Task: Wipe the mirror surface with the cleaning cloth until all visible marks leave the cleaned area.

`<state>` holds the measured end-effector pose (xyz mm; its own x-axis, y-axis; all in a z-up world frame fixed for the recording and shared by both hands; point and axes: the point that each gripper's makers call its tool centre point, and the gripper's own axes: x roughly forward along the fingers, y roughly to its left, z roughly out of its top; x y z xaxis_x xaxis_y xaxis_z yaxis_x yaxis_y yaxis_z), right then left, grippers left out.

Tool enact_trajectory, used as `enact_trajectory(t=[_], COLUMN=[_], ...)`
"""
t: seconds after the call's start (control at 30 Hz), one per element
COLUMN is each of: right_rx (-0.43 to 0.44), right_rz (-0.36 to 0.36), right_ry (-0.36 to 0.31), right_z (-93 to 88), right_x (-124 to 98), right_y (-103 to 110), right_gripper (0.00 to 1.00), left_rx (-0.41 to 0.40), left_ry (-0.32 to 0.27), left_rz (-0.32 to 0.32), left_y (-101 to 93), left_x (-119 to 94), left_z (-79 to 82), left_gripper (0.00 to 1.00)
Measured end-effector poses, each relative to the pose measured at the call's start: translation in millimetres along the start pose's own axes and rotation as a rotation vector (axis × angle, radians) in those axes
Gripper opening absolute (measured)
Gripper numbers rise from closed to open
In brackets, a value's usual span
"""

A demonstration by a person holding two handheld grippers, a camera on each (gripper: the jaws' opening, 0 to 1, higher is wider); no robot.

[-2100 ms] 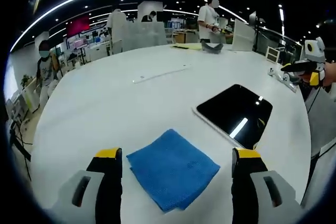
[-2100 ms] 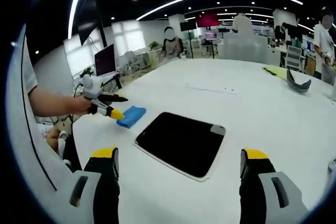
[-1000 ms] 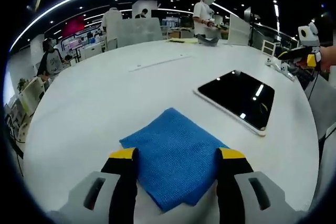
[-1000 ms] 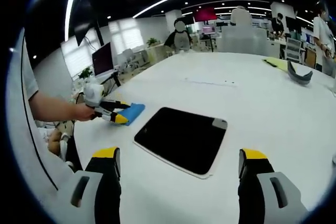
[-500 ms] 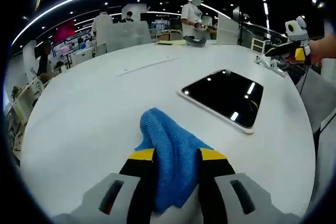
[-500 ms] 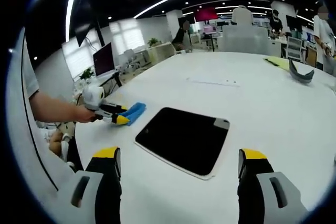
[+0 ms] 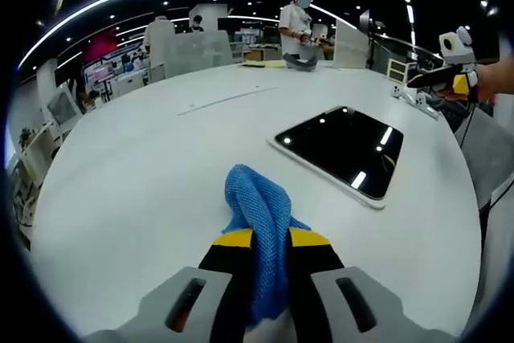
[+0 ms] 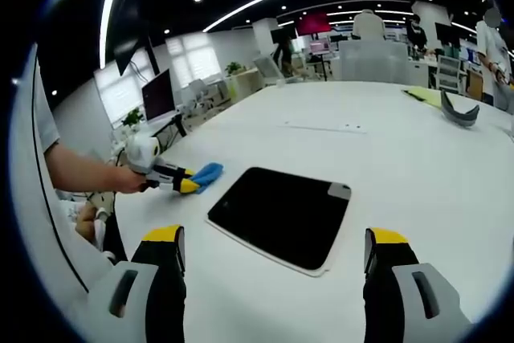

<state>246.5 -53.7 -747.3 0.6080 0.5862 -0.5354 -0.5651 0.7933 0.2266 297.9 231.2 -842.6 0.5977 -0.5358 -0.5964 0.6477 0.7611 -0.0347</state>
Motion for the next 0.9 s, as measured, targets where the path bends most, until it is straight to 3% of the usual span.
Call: enact_trajectory(t=[0.17, 0.4, 0.53, 0.7, 0.9], right_rx=[0.005, 0.002, 0.015, -0.002, 0.012], right_rz=[-0.003, -0.003, -0.003, -0.003, -0.005], right_ry=[-0.002, -0.007, -0.010, -0.015, -0.038], right_z=[1.3, 2.7, 3.0, 5.7, 10.1], right_x=[0.0, -0.8, -0.5, -0.8, -2.1], right_y=[-0.8, -1.0, -1.4, -0.8, -2.5], right_gripper=[0.92, 0.92, 0.92, 0.92, 0.92], left_rx=[-0.031, 0.000, -0.026, -0.038, -0.048], left_ry=[0.008, 0.026, 0.021, -0.005, -0.065], left_rz=[0.017, 0.019, 0.048, 0.073, 0.120], left_y=[0.5, -0.6, 8.4, 13.4, 20.0], left_x=[0.2, 0.1, -1.0, -9.4, -29.0], left_z=[0.6, 5.3, 10.4, 25.7, 57.5], left_gripper=[0.11, 0.11, 0.11, 0.11, 0.11])
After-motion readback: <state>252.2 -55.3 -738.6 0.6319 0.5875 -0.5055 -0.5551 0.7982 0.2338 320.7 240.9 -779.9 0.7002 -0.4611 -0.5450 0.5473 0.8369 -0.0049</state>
